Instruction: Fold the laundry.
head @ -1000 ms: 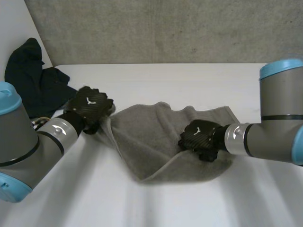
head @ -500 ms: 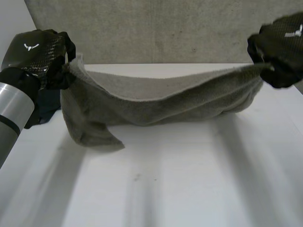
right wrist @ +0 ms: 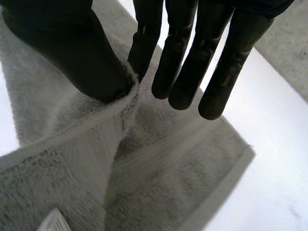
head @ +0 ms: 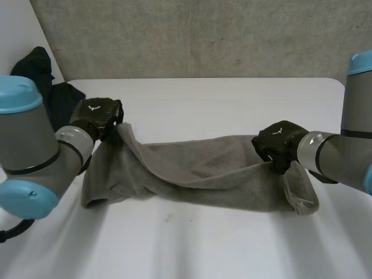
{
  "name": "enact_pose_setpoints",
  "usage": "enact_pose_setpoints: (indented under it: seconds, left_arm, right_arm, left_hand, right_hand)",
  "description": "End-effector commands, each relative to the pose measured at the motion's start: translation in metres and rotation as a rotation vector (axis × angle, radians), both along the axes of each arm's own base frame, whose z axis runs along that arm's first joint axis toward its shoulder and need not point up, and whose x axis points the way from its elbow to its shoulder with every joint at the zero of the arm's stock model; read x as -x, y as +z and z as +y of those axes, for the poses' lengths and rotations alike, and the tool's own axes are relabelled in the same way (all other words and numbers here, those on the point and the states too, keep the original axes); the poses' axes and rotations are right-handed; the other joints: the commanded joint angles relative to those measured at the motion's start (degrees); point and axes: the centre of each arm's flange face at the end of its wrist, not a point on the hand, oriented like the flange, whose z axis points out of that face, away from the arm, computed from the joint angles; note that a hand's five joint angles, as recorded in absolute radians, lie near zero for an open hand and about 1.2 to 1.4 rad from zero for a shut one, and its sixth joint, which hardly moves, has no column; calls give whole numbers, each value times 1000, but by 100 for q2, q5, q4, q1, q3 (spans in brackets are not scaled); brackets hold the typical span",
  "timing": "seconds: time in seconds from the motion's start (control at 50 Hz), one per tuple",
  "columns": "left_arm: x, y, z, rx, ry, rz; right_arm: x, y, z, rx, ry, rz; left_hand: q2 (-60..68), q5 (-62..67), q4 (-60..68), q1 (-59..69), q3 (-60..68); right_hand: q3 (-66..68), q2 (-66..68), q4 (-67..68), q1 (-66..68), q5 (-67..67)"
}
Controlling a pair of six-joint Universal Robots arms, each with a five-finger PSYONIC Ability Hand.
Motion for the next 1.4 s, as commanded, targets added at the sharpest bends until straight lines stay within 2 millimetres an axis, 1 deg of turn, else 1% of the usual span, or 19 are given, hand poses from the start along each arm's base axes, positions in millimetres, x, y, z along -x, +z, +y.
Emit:
enact_pose_setpoints:
  seconds: [0.02,0.04,0.1,0.22,0.32,0.4,0.48,0.64,0.78,0.92,1.0,1.08,1.14,1.16,1.24,1.3,1.32,1.38,1.4]
  left_arm:
    - [2,0,0,9,11,-11]
    - [2,0,0,11,9,-13]
    - [2,1,1,17,7,-23]
    - [2,9,4,38,4,-22]
    - [0,9,7,36,4,-23]
    - [0,10,10,35,3,-24]
    - [-1,7,11,28,4,-26]
    - [-1,6,10,25,4,-27]
    - [-1,7,10,29,3,-25]
    - [-1,7,10,29,3,-26]
    - [-1,7,11,26,2,-27]
    - [-1,7,12,25,3,-26]
    - [-1,10,15,28,0,-23]
    - [-1,13,15,33,1,-18]
    - [-2,25,22,59,-6,-1]
    - [-4,38,27,90,-5,12]
    - [-4,41,28,98,-5,17]
    - [-8,52,34,125,-3,29]
    - [-8,55,36,130,-4,32]
  right_arm:
    - [10,4,-8,-102,-41,-112]
    - [12,6,-8,-124,-49,-125]
    - [16,5,-8,-156,-66,-128]
    - [29,-7,-7,-217,-115,-124]
    - [40,-21,-6,-251,-152,-124]
    - [41,-26,-1,-252,-157,-126]
    - [41,-31,2,-263,-170,-141]
    - [42,-46,6,-270,-208,-188]
    - [44,-52,14,-269,-239,-233]
    - [40,-55,15,-233,-275,-307]
    - [39,-59,14,-212,-300,-323]
    - [33,-64,15,-192,-300,-314]
    - [33,-70,13,-188,-310,-306]
    - [33,-69,13,-185,-311,-306]
    - [33,-60,5,-151,-295,-317]
    - [32,-35,-3,-66,-271,-319]
    - [32,-10,-4,8,-240,-306]
    - [33,32,4,136,-169,-239]
    - [35,55,12,213,-119,-164]
  left_hand:
    - [1134,1387,1116,1541,1170]
    - [1134,1387,1116,1541,1170]
    - [1134,1387,1116,1541,1170]
    - [1134,1387,1116,1541,1170]
    - [1134,1387,1116,1541,1170]
    - [1134,1387,1116,1541,1170]
    - [1134,1387,1116,1541,1170]
    - [1134,1387,1116,1541,1170]
    - [1134,1387,1116,1541,1170]
    - [1134,1387,1116,1541,1170]
    - [1134,1387,1116,1541,1170]
    - [1134,1387,1116,1541,1170]
    - [1134,1387,1116,1541,1170]
    - [1134,1387,1116,1541,1170]
    - [1134,1387,1116,1541,1170]
    - [1134,1387,1116,1541,1170]
    - [1134,1387,1116,1541,1170]
    - [1134,1387,1116,1541,1170]
    - [1134,1387,1116,1541,1170]
  right_hand:
    - [-1461,-1431,-1518,-439,-1467]
    - [-1866,-1836,-1924,-844,-1872]
    - [-2004,-1974,-2062,-982,-2010]
    - [-2643,-2613,-2701,-1621,-2649]
    - [-3231,-3200,-3288,-2208,-3237]
    - [-3753,-3723,-3811,-2731,-3759]
    - [-3838,-3808,-3896,-2816,-3844]
    - [-3738,-3707,-3795,-2715,-3744]
    - [-3721,-3690,-3778,-2698,-3727]
    - [-3637,-3607,-3695,-2615,-3643]
    - [-3285,-3255,-3343,-2263,-3291]
    - [-2025,-1995,-2083,-1003,-2031]
    - [1079,1110,1022,2102,1073]
    - [1384,1414,1326,2406,1378]
    - [1387,1417,1329,2409,1381]
    - [1387,1417,1329,2409,1381]
    - [1387,1417,1329,2409,1381]
    - [1387,1417,1329,2409,1381]
    - [1387,1417,1329,2409,1381]
